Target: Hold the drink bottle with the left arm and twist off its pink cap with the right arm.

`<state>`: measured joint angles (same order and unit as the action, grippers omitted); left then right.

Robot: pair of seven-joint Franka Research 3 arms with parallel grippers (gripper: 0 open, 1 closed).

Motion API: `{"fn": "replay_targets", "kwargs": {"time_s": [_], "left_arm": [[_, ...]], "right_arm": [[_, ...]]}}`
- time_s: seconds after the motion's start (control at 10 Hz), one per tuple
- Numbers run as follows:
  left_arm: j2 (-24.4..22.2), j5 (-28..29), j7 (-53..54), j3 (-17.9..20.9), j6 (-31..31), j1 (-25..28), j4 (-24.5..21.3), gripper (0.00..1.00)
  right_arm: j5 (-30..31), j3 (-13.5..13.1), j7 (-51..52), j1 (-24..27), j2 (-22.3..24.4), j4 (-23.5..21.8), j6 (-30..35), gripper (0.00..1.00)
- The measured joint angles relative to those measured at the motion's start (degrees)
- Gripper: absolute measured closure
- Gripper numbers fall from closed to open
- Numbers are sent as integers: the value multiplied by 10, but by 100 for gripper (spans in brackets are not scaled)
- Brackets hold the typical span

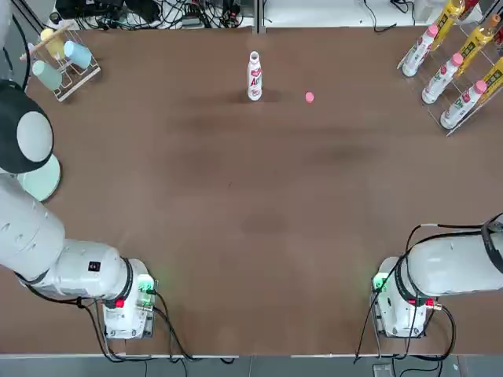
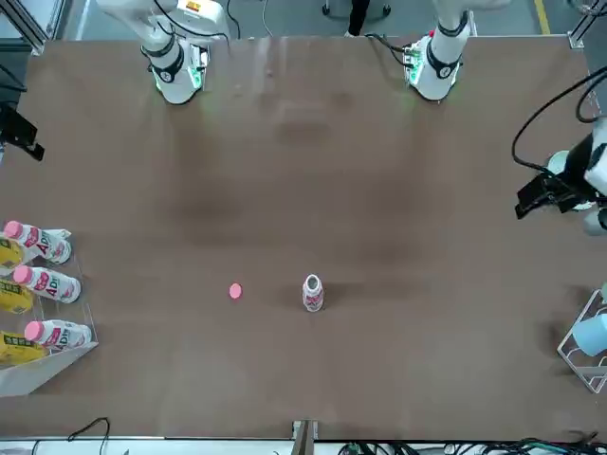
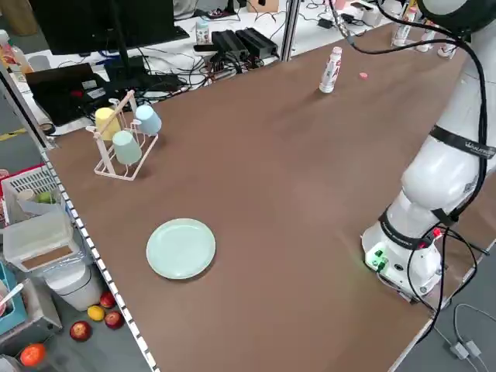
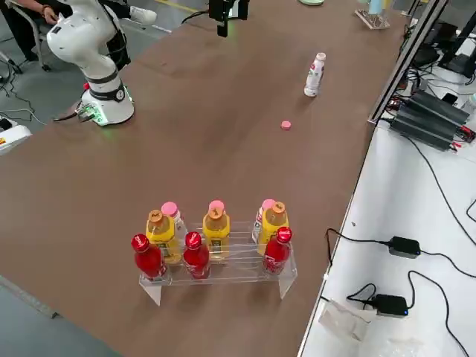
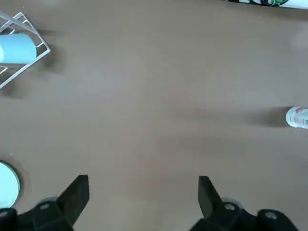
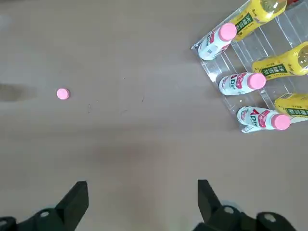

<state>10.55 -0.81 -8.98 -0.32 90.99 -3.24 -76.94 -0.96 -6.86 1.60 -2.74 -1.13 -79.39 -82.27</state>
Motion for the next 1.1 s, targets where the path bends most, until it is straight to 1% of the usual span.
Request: {"fn": "replay_targets", "kwargs": {"time_s": [0.2,0.5,0.7,1.1], "left_arm": [[-7,0,0,0,-8,13,1,0],[-55,0,-5,0,-73,19,-2,0],[-67,0,7,0,-75,24,-14,0],[-66,1,37,0,-50,31,-30,0]], "right_arm": [[0,0,0,0,0,0,0,0],[0,0,0,0,-1,0,0,0],[0,1,0,0,-1,0,0,0],[0,1,0,0,-1,0,0,0]]}}
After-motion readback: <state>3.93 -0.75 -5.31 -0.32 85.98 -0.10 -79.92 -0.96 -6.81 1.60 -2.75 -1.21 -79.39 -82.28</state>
